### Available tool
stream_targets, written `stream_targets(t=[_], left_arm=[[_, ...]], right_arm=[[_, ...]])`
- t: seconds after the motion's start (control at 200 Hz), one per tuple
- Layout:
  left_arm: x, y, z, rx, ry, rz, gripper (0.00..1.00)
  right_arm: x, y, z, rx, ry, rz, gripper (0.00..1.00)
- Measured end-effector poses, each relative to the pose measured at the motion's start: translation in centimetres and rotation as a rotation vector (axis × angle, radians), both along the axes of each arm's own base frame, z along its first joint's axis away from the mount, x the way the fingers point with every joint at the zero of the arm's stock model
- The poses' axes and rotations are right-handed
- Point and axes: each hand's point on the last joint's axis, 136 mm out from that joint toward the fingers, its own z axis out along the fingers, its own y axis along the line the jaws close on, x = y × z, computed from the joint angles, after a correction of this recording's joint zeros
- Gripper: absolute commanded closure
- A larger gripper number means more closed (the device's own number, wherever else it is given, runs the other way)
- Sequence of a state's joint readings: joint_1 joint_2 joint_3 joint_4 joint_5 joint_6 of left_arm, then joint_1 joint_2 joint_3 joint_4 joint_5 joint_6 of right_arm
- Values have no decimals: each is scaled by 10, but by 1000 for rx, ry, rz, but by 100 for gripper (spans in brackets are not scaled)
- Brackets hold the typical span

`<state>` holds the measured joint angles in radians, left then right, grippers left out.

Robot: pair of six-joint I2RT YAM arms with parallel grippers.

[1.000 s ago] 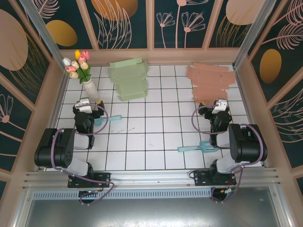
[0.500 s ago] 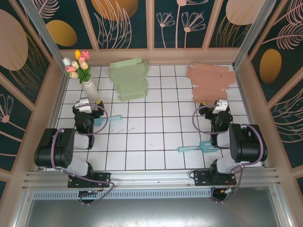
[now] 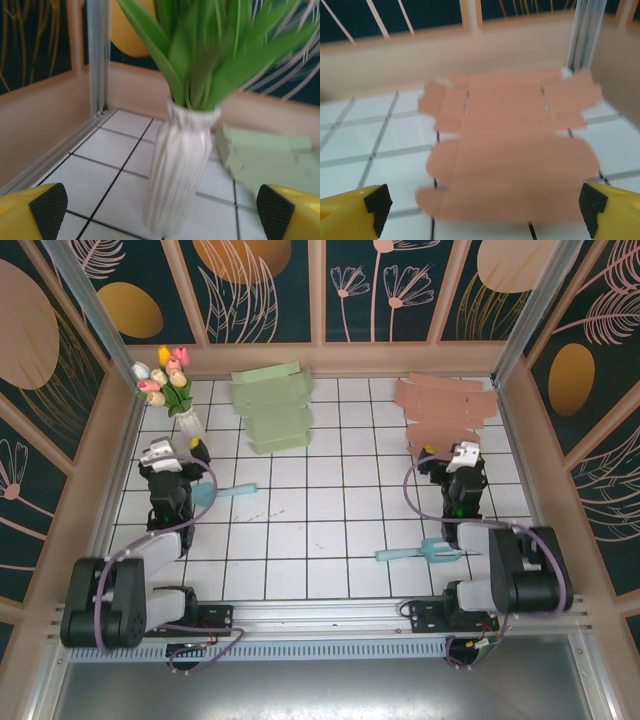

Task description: Fold the paper box

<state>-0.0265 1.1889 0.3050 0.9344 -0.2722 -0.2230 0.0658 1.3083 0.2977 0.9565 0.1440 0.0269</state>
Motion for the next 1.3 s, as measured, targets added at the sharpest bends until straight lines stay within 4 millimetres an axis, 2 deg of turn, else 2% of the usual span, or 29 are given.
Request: stream_targets(t=[0.085,0.18,0.25,0.325,0.405,0.495,0.706,0.821,0.996,1.151,1.301], left_arm=[[-3,1,22,-115,-51,15,1],[-4,-19,30,-240,-59,-26,1],[-3,-43,22,-319,-24,-81,1],[-1,-69,1,-360,53,-120,1],[5,-102,-22,-348,159,-159,2],[21,-135,-33,-317,239,-201,5],[76,-158,-49,-231,333,-158,7],[99,-162,-66,-170,389,-116,7],[132,-164,-102,-113,488,-76,14],[144,-141,-134,-128,564,-41,18],[150,-118,-153,-189,604,-33,22]], right_arm=[[-2,8,40,22,-68,-17,1],[-3,20,80,81,-109,-20,1],[-6,27,102,143,-120,-17,1],[-12,33,111,205,-112,-7,1],[-20,42,106,249,-77,15,1],[-25,54,94,286,-19,41,3],[-35,90,79,323,67,162,4],[-40,106,73,317,100,226,4],[-42,123,62,302,147,290,5],[-42,138,45,272,202,346,5],[-45,159,30,243,250,437,8]])
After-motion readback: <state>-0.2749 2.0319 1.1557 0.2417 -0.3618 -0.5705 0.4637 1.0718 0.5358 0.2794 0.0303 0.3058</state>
